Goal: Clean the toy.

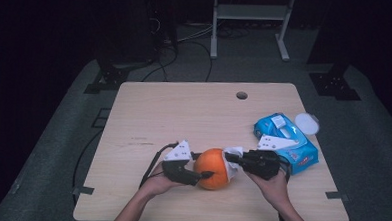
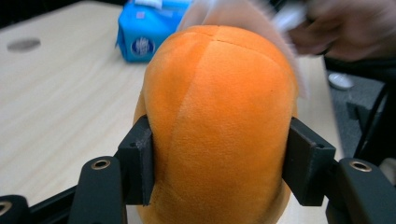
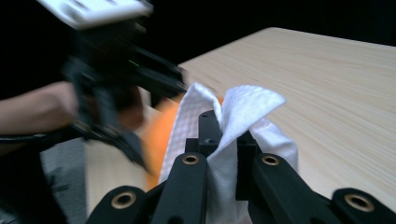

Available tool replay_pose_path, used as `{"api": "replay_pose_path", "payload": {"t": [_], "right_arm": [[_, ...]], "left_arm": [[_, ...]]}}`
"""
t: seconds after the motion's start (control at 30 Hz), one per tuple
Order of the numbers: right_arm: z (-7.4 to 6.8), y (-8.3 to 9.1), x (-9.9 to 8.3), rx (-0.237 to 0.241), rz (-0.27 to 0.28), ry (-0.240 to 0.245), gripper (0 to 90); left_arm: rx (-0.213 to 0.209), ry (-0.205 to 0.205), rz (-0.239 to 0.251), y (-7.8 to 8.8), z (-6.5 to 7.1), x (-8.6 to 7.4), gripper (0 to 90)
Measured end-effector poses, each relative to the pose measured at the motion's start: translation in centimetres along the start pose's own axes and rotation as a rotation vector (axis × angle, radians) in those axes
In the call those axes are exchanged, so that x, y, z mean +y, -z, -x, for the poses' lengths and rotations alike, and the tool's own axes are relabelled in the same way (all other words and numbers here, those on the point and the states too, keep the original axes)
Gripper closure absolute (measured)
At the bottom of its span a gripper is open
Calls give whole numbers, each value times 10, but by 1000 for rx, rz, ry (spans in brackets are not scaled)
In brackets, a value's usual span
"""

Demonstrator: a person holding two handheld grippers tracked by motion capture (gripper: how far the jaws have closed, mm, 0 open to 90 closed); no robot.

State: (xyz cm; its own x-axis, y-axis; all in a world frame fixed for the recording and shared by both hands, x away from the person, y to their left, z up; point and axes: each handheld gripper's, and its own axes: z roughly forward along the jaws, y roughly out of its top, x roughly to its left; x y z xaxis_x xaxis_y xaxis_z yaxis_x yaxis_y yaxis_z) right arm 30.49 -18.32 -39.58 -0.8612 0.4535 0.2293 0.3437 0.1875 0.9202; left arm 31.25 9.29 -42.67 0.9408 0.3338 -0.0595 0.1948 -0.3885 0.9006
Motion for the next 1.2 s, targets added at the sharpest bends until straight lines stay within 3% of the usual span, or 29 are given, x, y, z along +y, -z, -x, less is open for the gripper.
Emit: {"api": "replay_pose_path", "payload": {"t": [0.17, 0.27, 0.53, 0.63, 0.7, 0.77, 0.83, 0.93, 1.07, 1.2], "right_arm": [[-21, -12, 5, 36, -18, 87, 859], [-24, -17, 6, 11, -43, 126, 861], [-6, -5, 3, -109, -34, 110, 861], [-1, 2, -3, -113, -36, 77, 861], [-5, 4, -5, -106, -37, 74, 860], [-13, 4, -5, -108, -44, 107, 860], [-19, 0, -2, -73, -45, 121, 860], [-28, -11, 3, -74, -65, 181, 861], [-20, -16, 9, -89, -53, 172, 862], [-6, -10, 7, -95, -36, 130, 862]], "left_arm": [[25, -16, 5, -8, 9, 2, 352], [24, -16, 12, -11, 12, 0, 352], [20, 4, 24, -9, 7, -4, 341], [14, 41, 39, -9, 2, -7, 324], [20, 36, 33, -9, 3, -6, 319], [36, 39, 31, -10, 4, -5, 316], [47, 50, 37, -13, 6, -4, 317], [67, 27, 27, -16, 11, -2, 318], [69, 3, 24, -17, 15, -1, 315], [32, -11, 35, -16, 15, -3, 275]]}}
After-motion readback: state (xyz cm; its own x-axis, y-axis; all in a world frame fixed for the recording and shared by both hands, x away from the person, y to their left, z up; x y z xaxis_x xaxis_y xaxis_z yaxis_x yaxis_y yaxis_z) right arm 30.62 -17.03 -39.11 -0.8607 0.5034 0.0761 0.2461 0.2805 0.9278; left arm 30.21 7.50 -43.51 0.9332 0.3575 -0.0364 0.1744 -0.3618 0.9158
